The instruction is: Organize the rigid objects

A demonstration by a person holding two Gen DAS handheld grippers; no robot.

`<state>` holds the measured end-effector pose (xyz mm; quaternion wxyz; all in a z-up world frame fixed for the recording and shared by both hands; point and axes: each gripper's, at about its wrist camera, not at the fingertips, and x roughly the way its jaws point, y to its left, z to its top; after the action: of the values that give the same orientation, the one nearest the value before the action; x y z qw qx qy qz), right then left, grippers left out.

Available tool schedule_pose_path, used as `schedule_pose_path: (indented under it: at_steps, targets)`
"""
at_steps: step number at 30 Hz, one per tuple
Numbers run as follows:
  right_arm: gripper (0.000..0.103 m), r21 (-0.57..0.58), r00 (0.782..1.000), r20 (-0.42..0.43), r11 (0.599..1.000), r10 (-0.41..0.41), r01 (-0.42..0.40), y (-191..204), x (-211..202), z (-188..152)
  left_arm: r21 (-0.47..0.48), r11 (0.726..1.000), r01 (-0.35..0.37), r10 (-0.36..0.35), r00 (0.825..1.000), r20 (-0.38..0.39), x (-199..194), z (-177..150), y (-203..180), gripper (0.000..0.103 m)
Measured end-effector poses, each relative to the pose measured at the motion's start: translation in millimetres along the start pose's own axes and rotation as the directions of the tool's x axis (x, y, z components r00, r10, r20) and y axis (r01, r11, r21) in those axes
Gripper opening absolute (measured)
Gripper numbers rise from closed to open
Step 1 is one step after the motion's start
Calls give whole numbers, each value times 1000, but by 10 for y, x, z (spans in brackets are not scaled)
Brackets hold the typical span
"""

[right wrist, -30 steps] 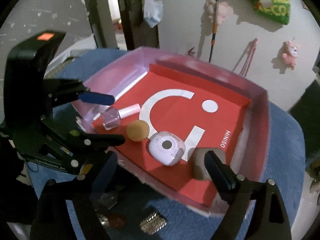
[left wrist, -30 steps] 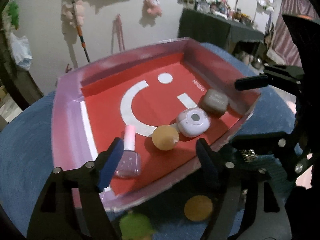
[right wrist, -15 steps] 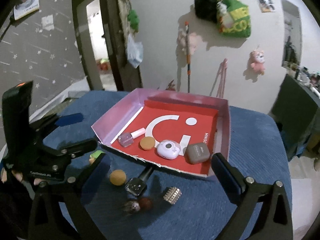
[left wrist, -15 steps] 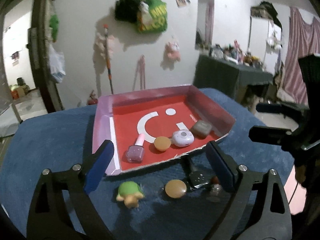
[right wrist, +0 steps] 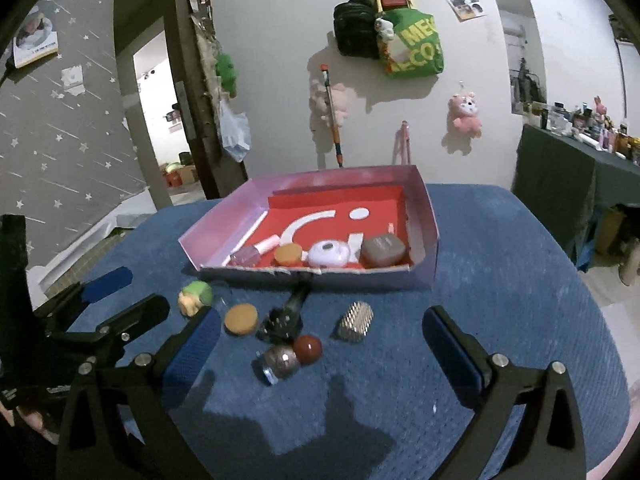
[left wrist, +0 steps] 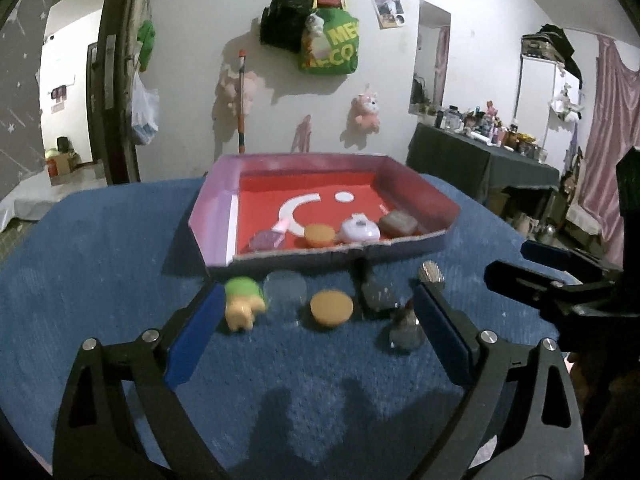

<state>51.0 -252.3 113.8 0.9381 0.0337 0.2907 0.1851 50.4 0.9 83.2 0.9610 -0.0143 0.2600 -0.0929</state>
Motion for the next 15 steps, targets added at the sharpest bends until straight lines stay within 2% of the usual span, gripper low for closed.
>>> schedule_pose_path:
  at_steps: [6, 15]
  targets:
    - [103, -3, 998, -32, 998, -57, 57, -8, 198, -237, -16, 999, -34, 33, 998, -57, 115, -176, 51, 96]
    - [103, 19, 995, -82, 998, -55, 57, -59, 389, -331, -42, 997, -62, 57, 992, -113, 237, -238, 167, 96]
